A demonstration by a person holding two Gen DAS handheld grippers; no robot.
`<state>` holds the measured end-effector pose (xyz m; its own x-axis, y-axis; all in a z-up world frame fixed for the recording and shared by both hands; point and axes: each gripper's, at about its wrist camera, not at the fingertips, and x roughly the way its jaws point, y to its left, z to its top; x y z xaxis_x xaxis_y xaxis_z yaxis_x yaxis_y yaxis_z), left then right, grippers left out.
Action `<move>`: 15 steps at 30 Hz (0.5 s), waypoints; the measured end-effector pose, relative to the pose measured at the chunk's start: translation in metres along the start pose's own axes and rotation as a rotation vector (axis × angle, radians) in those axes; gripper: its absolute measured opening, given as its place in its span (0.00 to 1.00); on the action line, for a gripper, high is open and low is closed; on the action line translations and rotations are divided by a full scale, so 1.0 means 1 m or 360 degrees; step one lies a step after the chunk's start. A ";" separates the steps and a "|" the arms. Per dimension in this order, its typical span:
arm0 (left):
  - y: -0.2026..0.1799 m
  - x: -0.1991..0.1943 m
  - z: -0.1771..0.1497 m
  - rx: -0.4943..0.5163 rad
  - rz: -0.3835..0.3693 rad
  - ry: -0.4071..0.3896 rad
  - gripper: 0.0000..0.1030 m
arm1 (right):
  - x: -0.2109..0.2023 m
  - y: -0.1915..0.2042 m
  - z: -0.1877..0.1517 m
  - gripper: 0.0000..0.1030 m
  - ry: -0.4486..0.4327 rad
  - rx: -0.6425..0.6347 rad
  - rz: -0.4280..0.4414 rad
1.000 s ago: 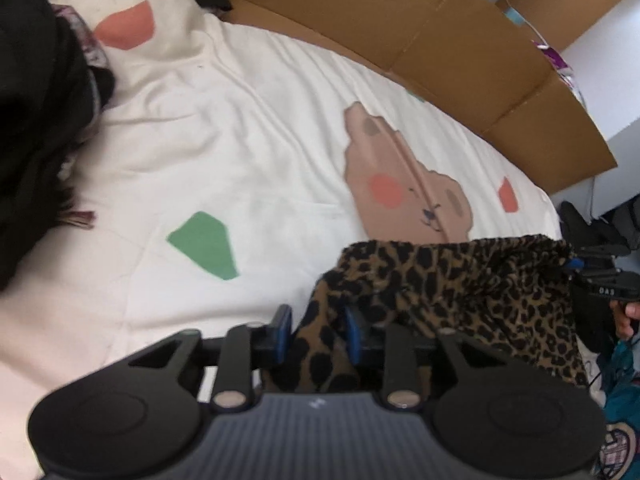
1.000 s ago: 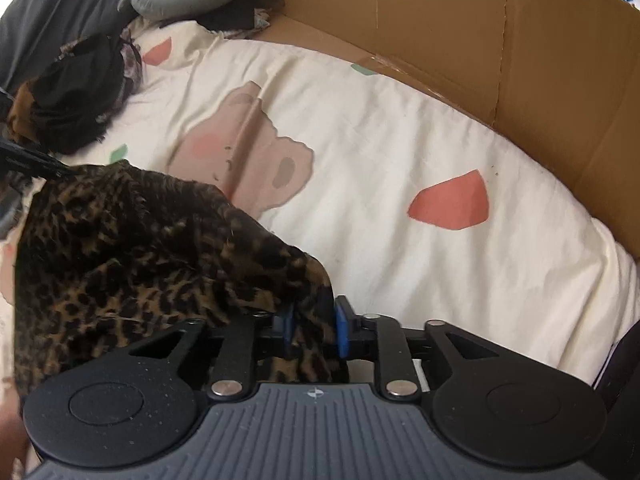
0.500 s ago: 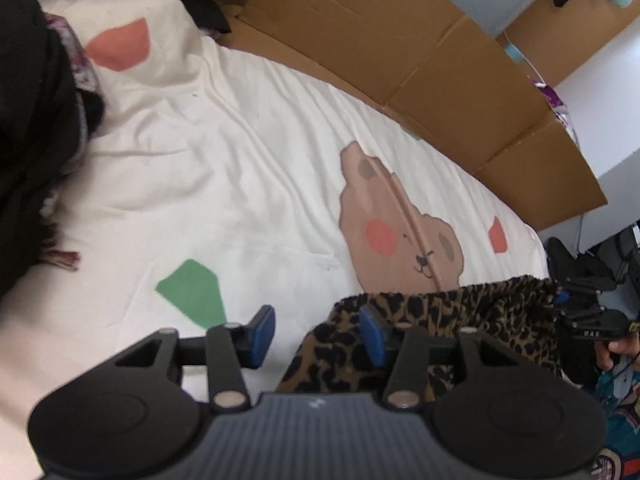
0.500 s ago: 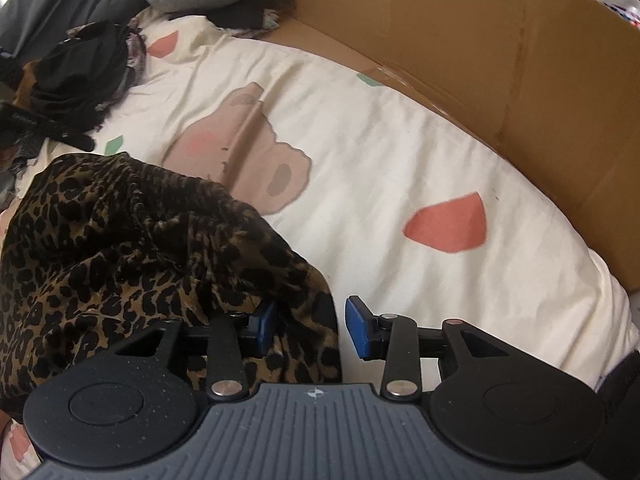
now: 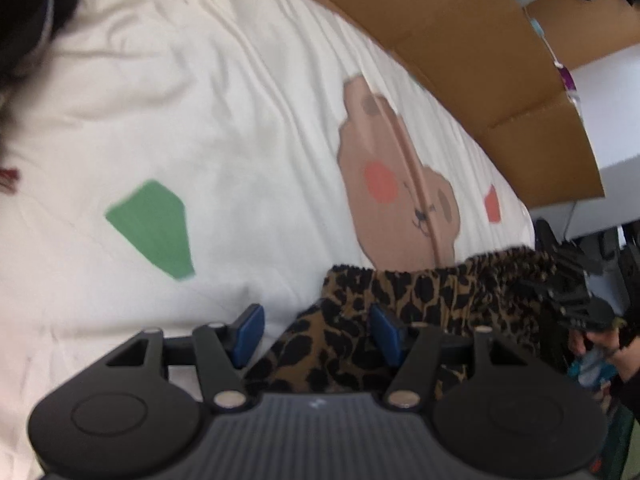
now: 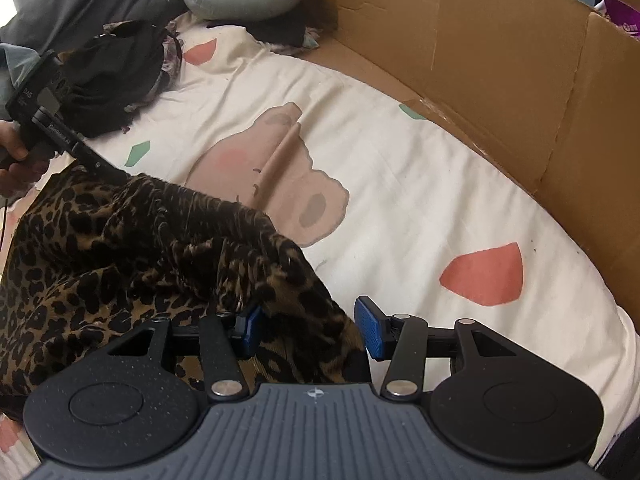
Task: Fold clothes
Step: 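Stretch the leopard-print garment between both tools, pulling the tools apart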
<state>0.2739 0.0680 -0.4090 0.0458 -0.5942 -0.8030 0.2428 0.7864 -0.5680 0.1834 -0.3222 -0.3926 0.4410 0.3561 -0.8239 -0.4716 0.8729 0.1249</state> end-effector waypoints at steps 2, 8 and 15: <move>-0.002 0.004 -0.005 0.0020 -0.0033 0.0043 0.57 | 0.004 -0.006 0.000 0.52 0.0007 0.0047 0.0011; -0.014 0.011 -0.018 0.0158 -0.0051 0.0161 0.50 | 0.015 -0.012 -0.003 0.34 0.0038 0.0104 0.0036; -0.029 -0.004 -0.020 0.0336 0.0025 0.0091 0.17 | 0.014 -0.013 0.001 0.25 0.0038 0.0125 0.0032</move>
<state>0.2477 0.0510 -0.3927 -0.0023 -0.5668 -0.8238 0.4403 0.7391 -0.5098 0.1964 -0.3280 -0.4051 0.4134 0.3667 -0.8335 -0.4186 0.8894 0.1836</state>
